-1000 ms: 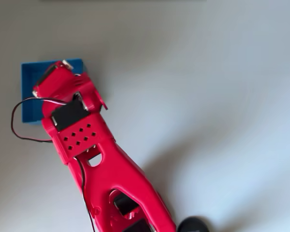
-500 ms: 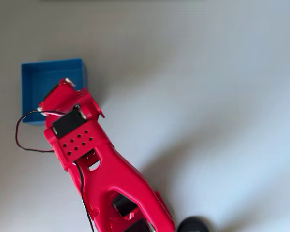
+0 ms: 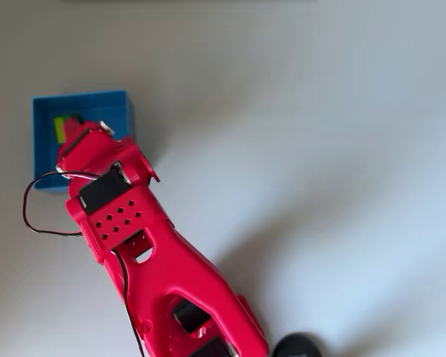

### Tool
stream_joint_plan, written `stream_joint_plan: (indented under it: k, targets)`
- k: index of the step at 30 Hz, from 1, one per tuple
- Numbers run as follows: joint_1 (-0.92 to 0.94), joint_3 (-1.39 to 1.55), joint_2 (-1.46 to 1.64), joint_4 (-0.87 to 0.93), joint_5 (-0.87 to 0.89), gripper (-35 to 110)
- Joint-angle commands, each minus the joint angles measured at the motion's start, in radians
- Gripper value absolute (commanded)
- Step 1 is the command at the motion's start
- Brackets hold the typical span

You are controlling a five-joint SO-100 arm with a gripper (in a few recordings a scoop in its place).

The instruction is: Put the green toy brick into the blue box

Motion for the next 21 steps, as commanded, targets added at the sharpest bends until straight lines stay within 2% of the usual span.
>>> stream_joint_plan:
  k: [1, 6, 21]
  targets:
    - [-0.009, -0.063, 0.02, -0.011, 0.006, 14]
    - [0.014, -0.089, 0.02, -0.011, 0.034, 0]
    - [0.195, -0.166, 0.02, -0.011, 0.083, 0]
